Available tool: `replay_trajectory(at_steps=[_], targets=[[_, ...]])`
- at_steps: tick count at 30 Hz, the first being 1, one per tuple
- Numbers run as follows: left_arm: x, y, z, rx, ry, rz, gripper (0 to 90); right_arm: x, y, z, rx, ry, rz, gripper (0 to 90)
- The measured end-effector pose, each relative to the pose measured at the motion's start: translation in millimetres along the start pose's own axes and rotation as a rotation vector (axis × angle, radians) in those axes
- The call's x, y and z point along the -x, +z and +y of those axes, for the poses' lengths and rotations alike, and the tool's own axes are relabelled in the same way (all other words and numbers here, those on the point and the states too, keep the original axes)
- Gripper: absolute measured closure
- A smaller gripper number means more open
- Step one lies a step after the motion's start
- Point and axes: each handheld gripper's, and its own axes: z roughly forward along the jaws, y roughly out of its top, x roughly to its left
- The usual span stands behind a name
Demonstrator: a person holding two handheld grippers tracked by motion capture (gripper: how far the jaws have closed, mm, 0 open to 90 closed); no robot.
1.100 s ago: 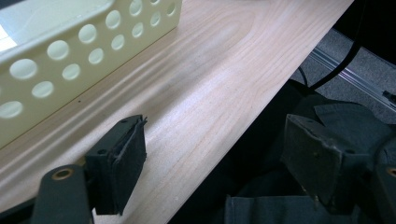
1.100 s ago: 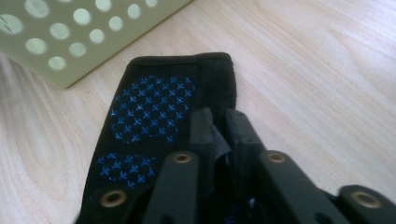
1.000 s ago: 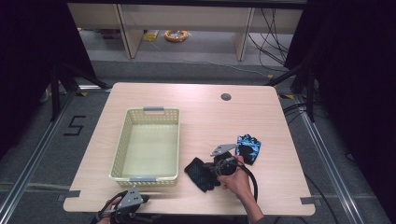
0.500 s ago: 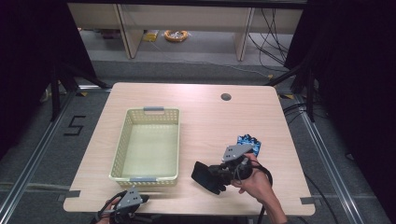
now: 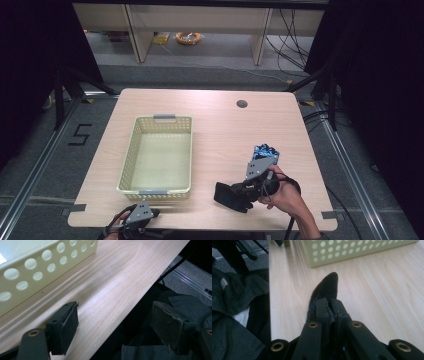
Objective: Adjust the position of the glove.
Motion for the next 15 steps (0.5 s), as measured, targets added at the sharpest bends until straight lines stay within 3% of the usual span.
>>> replay_trajectory(at_steps=[3, 6, 7, 8, 10, 12, 14, 15], targets=[[-0.6, 0.2, 0.6, 0.002, 0.024, 0.012, 21.6, 11.5, 10.2, -2.5, -0.022, -0.004, 0.018, 86.4], [-0.2, 0.4, 0.0, 0.006, -0.003, 0.001, 21.6, 21.9, 23.2, -4.7, -0.050, -0.045, 0.046, 86.1], [0.0, 0.2, 0.0, 0.006, -0.006, -0.002, 21.6, 23.4, 25.8, -5.1, -0.069, -0.026, 0.048, 86.0], [-0.3, 0.0, -0.2, 0.003, -0.003, 0.000, 21.7, 26.3, 29.4, -4.9, -0.067, -0.059, 0.057, 85.9], [0.0, -1.1, -0.2, 0.002, 0.004, -0.001, 21.7, 29.7, 35.1, -5.4, -0.096, -0.048, 0.054, 85.5], [-0.9, -1.2, 0.5, 0.001, 0.024, 0.002, 21.8, 34.0, 41.2, -5.7, -0.104, -0.090, 0.057, 84.8], [-0.9, 0.2, 0.4, 0.001, 0.024, 0.006, 21.9, 34.7, 44.7, -7.2, -0.139, -0.068, 0.050, 83.6], [-0.7, 0.4, 0.4, -0.002, 0.022, 0.005, 22.0, 36.2, 47.4, -7.5, -0.138, -0.097, 0.056, 82.5]])
